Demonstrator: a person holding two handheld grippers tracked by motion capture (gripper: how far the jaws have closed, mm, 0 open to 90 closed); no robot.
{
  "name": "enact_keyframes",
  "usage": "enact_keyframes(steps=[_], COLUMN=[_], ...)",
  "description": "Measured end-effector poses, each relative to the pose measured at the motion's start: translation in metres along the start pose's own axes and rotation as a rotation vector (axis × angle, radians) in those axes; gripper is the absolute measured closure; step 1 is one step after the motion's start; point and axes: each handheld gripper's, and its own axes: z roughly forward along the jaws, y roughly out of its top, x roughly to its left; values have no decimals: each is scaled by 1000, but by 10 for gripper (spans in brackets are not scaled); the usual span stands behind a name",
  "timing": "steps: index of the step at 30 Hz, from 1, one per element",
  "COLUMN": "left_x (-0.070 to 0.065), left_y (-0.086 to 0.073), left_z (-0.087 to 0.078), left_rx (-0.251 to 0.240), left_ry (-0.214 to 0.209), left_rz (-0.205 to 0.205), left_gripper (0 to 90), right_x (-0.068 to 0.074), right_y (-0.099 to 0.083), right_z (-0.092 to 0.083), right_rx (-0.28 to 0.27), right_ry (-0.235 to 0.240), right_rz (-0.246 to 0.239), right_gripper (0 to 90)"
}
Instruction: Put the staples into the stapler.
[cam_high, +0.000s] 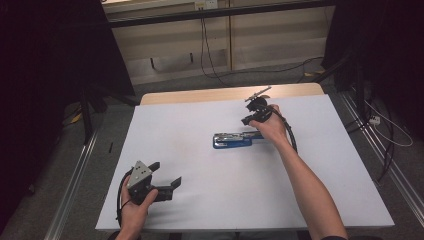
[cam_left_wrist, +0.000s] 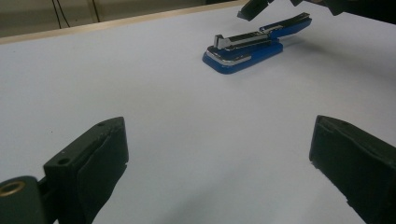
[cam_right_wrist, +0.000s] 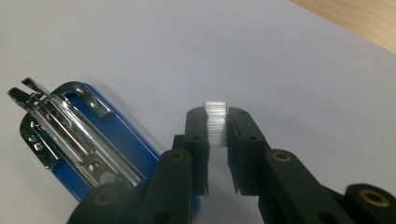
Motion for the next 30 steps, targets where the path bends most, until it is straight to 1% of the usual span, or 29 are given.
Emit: enact_keyframes(steps=[1,6,14,16,21,22,24,27,30], left_x=[0,0,0,1,1,1,1,1,2], left_y=[0,0,0,0,0,1,1,0,0], left_z=[0,0,0,-1,-1,-1,-1,-1,-1], left_rx=[-1,-3,-3,-9,-14,-10,-11,-11,-12], left_ry=[0,0,-2,1,2,3,-1,5,8], left_rz=[-1,-2,-2,-6,-15,-9,-10,-7,-13], left_gripper=[47,47,49,50,51,51,51,50,48], right_x=[1,2,6,8,16,18,20,24,28], right_y=[0,-1,-2,-2,0,0,1,2,3], right_z=[-1,-3,-7,-10,-14,-15,-17,-18,-20], right_rx=[-16,-47,-69,-87,-108,-111,-115,-123,-137], right_ry=[8,37,49,65,78,81,88,104,120], right_rz=[-2,-19,-34,-39,-85,-82,-91,-101,-104], right_gripper=[791,791,791,790,791,791,791,791,791])
